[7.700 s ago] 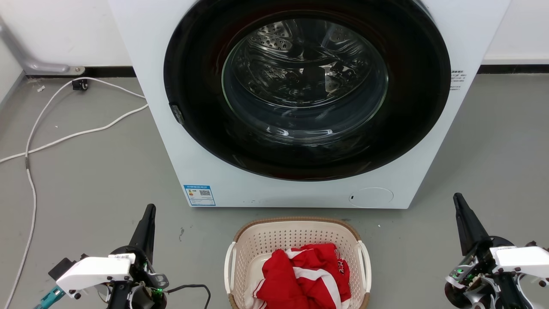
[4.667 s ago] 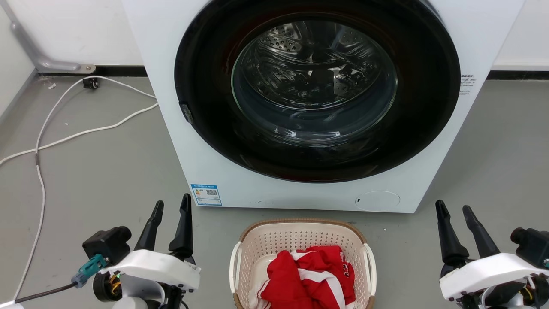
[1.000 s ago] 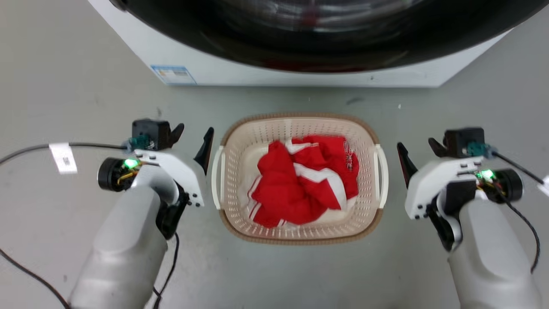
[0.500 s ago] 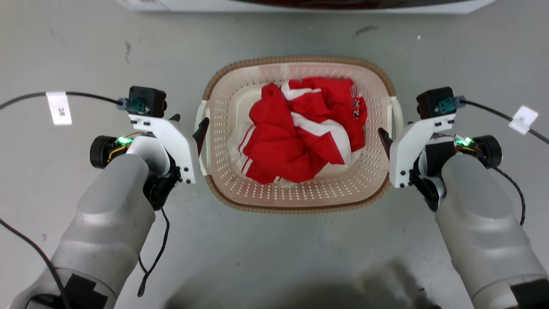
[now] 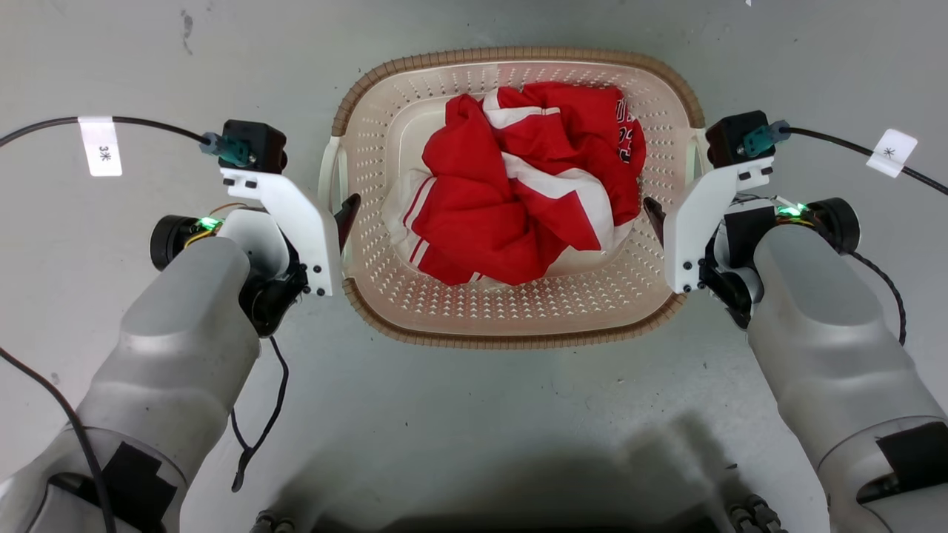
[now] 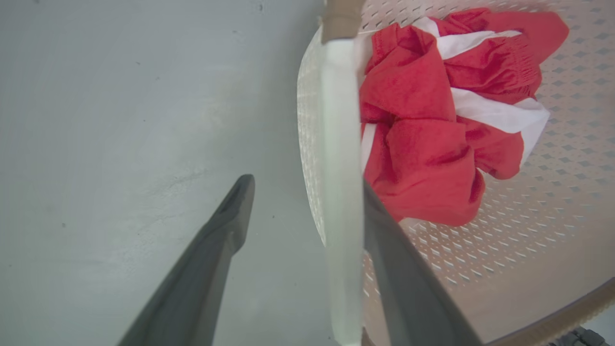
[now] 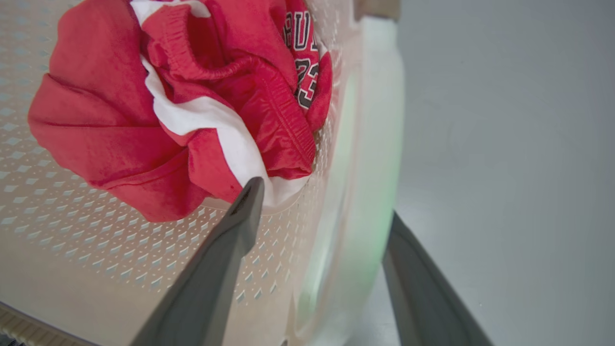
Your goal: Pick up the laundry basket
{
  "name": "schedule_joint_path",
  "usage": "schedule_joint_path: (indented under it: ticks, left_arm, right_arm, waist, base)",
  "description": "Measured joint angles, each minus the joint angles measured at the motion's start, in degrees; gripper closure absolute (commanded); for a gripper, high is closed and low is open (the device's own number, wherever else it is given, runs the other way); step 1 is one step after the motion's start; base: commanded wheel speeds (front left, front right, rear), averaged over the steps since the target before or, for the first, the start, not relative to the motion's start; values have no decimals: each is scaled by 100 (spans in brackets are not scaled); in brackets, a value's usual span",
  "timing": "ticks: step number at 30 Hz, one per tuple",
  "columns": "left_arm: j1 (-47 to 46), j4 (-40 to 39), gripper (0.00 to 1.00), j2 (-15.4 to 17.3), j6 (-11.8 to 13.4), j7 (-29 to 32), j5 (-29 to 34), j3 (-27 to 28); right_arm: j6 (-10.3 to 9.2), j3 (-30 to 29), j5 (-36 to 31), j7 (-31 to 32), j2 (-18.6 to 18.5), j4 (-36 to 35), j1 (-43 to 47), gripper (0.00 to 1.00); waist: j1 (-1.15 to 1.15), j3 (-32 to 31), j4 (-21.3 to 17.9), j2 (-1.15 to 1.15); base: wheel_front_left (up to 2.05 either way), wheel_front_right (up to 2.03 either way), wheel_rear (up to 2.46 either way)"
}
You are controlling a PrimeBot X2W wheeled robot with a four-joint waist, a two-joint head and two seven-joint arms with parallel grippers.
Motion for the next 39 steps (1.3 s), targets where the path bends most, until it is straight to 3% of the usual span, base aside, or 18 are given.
schedule_joint_path:
  ticks: [2,3,4,6,7,19,26,39]
  left_arm:
    - [-59,38,0,0,0,16,-112,-110]
    - [-86,62,0,0,0,25,-163,-153]
    - [-145,94,45,0,0,42,-269,-256]
    - [-187,76,100,-5,0,130,-424,-346]
    - [-190,73,100,-2,-3,136,-482,-392]
    - [-251,85,100,86,0,537,-1129,-980]
    - [-97,76,100,166,9,1488,-1718,-1287]
    - [147,168,100,189,9,2057,-2216,-1613]
  right_arm:
    - [0,58,92,-43,-1,103,-69,0]
    - [0,62,158,-80,0,134,-104,5]
    - [0,105,243,-118,-1,223,-189,54]
    - [0,198,390,-124,-1,277,-204,84]
    - [0,258,439,-136,-1,296,-204,100]
    - [-11,827,995,-41,-13,481,-255,100]
    - [-13,1423,1547,895,-31,442,-48,100]
    - [-38,2019,2398,2318,-37,422,224,100]
  waist:
    - [0,39,3,0]
    - [0,61,5,0]
    - [0,99,10,0]
    - [0,126,26,0]
    - [0,133,32,0]
    - [0,-92,31,0]
    - [-1,-658,56,0]
    - [-1,-2076,36,0]
  base:
    - [0,0,0]
    - [0,0,0]
    - [0,0,0]
    - [0,0,0]
    - [0,0,0]
    - [0,0,0]
    - [0,0,0]
    - [0,0,0]
